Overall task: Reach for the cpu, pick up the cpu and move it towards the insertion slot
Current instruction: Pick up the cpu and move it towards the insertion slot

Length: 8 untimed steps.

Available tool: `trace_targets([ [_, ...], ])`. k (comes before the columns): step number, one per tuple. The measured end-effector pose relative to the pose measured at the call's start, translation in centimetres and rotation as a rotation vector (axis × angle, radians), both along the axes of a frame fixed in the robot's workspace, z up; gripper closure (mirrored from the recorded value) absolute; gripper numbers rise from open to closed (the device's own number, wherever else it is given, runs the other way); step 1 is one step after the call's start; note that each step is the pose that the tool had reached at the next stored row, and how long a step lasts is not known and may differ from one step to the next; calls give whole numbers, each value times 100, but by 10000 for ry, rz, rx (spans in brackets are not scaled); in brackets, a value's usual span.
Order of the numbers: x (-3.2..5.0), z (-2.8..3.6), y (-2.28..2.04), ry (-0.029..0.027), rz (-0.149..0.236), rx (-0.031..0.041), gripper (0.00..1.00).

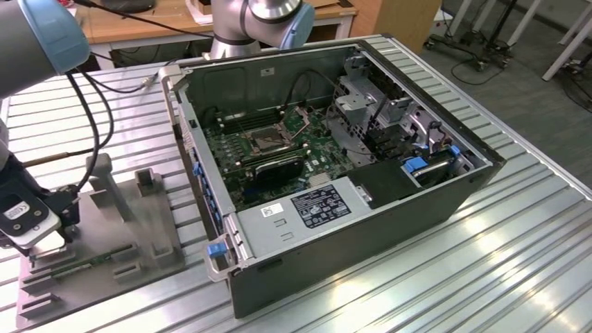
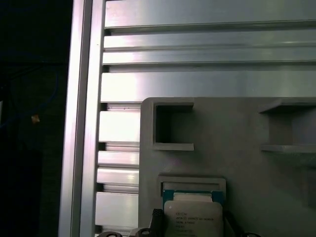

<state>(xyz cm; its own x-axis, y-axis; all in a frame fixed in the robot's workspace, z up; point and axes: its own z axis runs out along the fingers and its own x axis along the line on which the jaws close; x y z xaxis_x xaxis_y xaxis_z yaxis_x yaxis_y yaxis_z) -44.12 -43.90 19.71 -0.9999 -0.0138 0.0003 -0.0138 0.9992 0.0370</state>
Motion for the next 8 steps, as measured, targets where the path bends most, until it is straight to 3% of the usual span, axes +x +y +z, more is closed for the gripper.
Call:
trace_targets([
  [8, 0, 57, 0, -3, 0, 2, 45],
])
